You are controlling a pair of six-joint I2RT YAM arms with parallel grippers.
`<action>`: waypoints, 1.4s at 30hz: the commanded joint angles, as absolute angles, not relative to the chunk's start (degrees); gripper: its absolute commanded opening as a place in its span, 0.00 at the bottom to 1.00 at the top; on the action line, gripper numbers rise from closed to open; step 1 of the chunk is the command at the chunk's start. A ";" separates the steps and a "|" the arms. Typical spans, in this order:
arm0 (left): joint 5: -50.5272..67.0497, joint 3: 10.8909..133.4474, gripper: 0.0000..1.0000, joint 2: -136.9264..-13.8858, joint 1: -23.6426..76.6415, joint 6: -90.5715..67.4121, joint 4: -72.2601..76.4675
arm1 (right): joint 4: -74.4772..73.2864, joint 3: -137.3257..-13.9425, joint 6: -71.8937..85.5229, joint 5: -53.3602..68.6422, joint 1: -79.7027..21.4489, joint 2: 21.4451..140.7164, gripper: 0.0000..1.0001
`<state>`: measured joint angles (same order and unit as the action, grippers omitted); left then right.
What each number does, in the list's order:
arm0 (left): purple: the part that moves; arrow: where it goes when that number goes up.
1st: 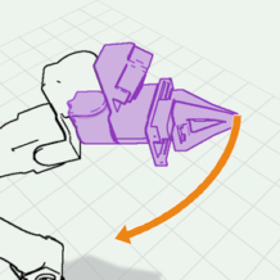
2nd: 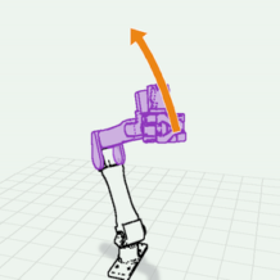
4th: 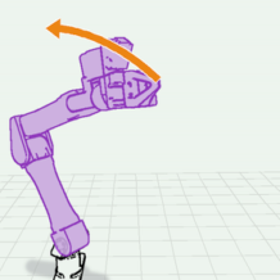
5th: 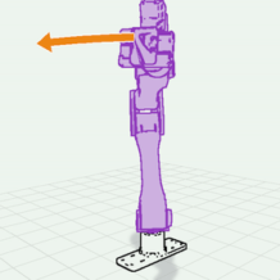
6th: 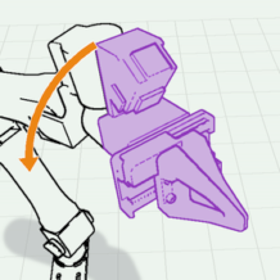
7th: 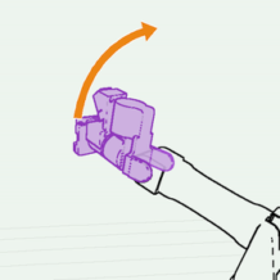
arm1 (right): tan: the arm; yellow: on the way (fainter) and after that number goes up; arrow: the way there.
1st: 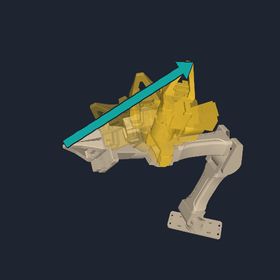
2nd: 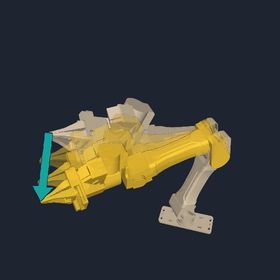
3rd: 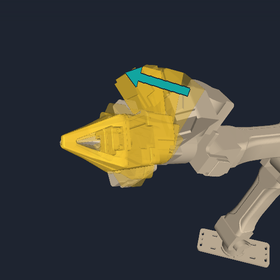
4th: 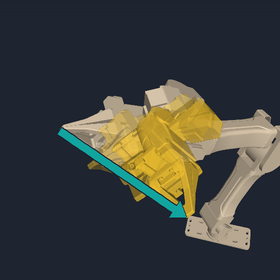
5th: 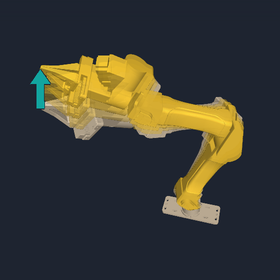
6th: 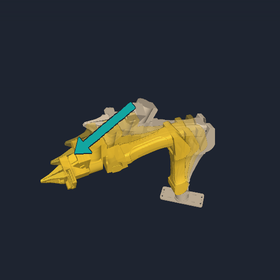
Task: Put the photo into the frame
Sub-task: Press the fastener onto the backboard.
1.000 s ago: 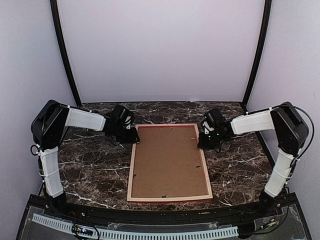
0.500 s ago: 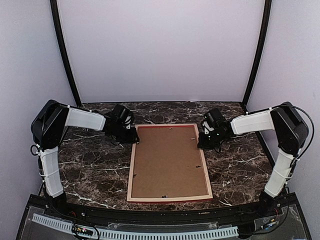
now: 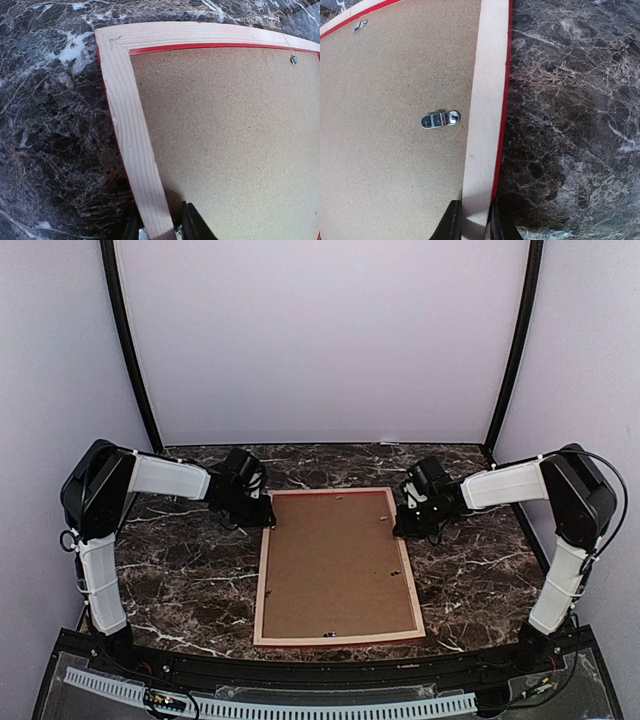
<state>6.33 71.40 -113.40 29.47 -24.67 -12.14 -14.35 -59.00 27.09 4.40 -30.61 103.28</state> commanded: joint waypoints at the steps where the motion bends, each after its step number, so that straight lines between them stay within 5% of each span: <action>1: 7.02 69.56 0.32 -113.02 28.92 -22.69 -21.05 | -15.94 -57.21 25.70 6.44 -30.89 104.56 0.05; 11: 8.42 70.61 0.57 -109.16 28.92 -24.10 -20.13 | -14.67 -55.78 26.17 6.92 -30.94 104.13 0.04; 29: 6.90 72.42 0.58 -109.59 28.92 -21.96 -22.47 | -13.36 -55.27 26.77 8.06 -30.94 104.29 0.04; 42: 2.09 76.30 0.47 -113.05 29.75 -20.31 -27.13 | -13.60 -55.94 26.28 8.09 -30.89 104.85 0.04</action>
